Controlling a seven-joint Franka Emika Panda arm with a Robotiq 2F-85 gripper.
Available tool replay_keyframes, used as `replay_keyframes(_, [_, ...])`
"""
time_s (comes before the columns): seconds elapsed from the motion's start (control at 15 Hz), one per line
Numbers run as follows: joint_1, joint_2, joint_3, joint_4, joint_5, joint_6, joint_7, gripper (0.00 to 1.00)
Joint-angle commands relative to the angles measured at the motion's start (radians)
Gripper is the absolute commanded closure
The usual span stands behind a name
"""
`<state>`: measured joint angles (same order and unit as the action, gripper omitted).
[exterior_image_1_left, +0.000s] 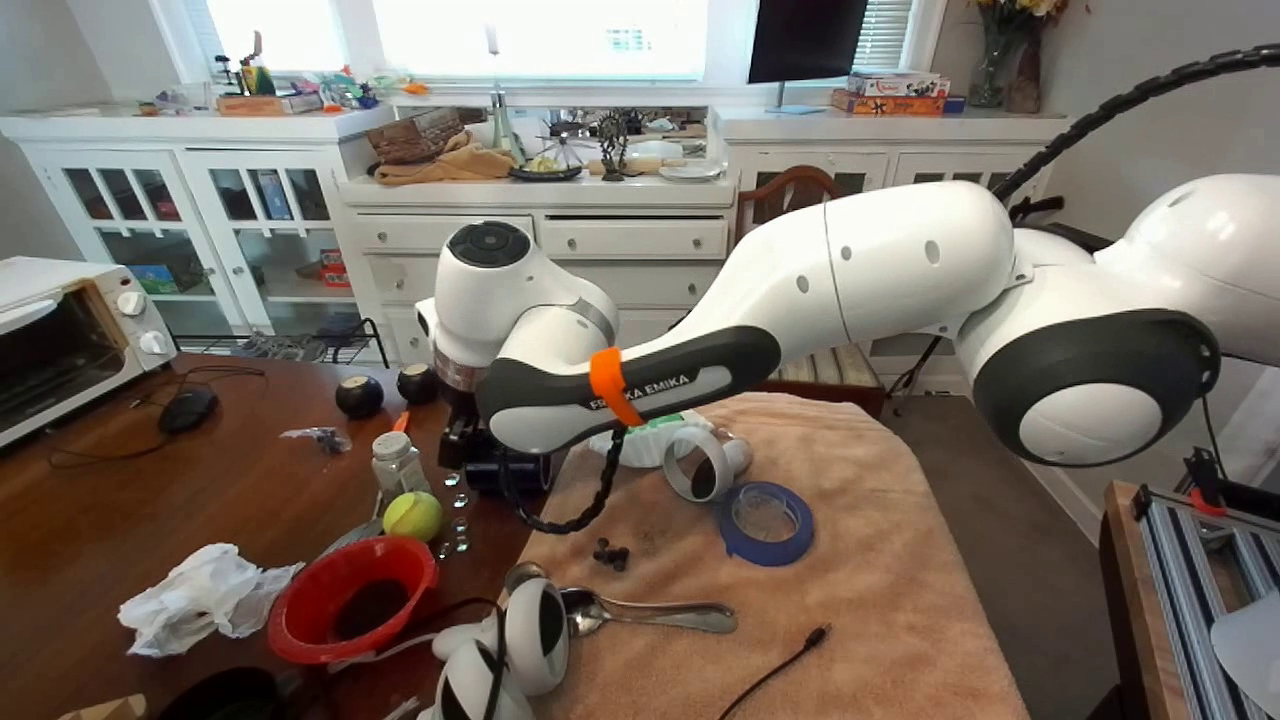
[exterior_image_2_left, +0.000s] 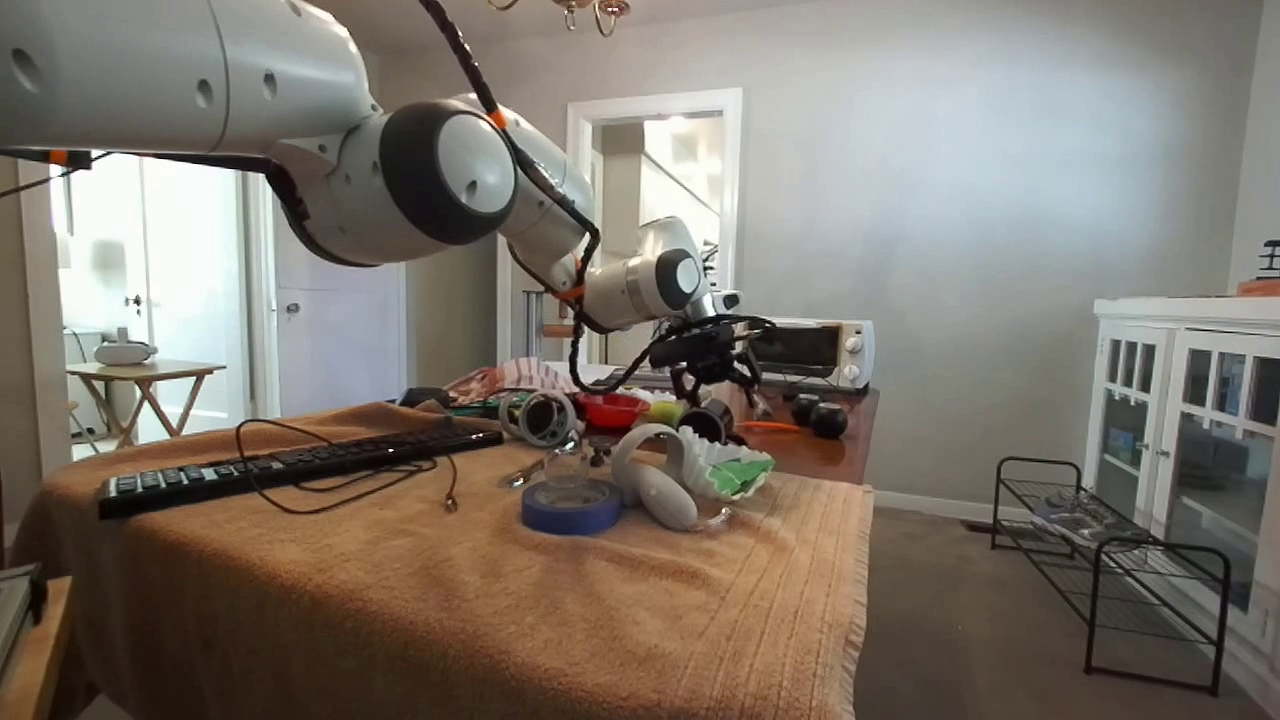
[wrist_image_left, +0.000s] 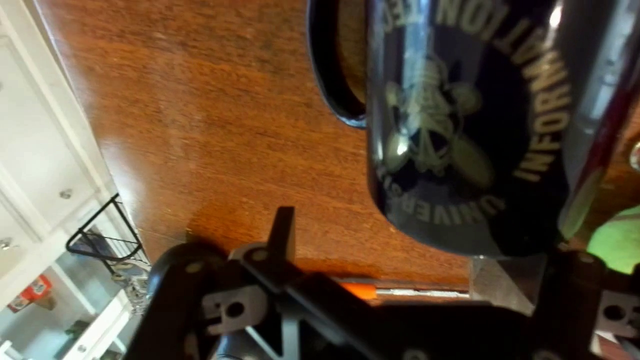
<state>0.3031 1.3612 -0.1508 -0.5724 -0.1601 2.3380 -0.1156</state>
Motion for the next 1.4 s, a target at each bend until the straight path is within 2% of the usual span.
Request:
replay_keyframes(0.0, [0.039, 0.026, -0.092, 0.033, -0.048, -0.066, 0.128, 0.0])
replay_keyframes(0.27, [0.06, -0.001, -0.131, 0.026, -0.039, -0.185, 0.149, 0.0])
replay_keyframes(0.73, [0.054, -0.02, -0.058, 0.066, -0.004, -0.399, -0.099, 0.0])
replay_keyframes(0.93, [0.072, -0.023, -0.058, 0.079, -0.024, -0.462, -0.168, 0.0])
replay_keyframes(1.0, [0.056, 0.019, -0.016, 0.164, -0.07, -0.516, -0.178, 0.25])
replay_keyframes(1.07, [0.059, 0.021, -0.016, 0.175, -0.081, -0.539, -0.189, 0.26])
replay_keyframes(1.2, [0.061, 0.026, -0.008, 0.201, -0.101, -0.582, -0.211, 0.42])
replay_keyframes(1.27, [0.069, -0.018, -0.008, 0.127, -0.109, -0.559, -0.212, 0.49])
replay_keyframes(1.33, [0.071, -0.031, -0.009, 0.104, -0.116, -0.551, -0.215, 0.58])
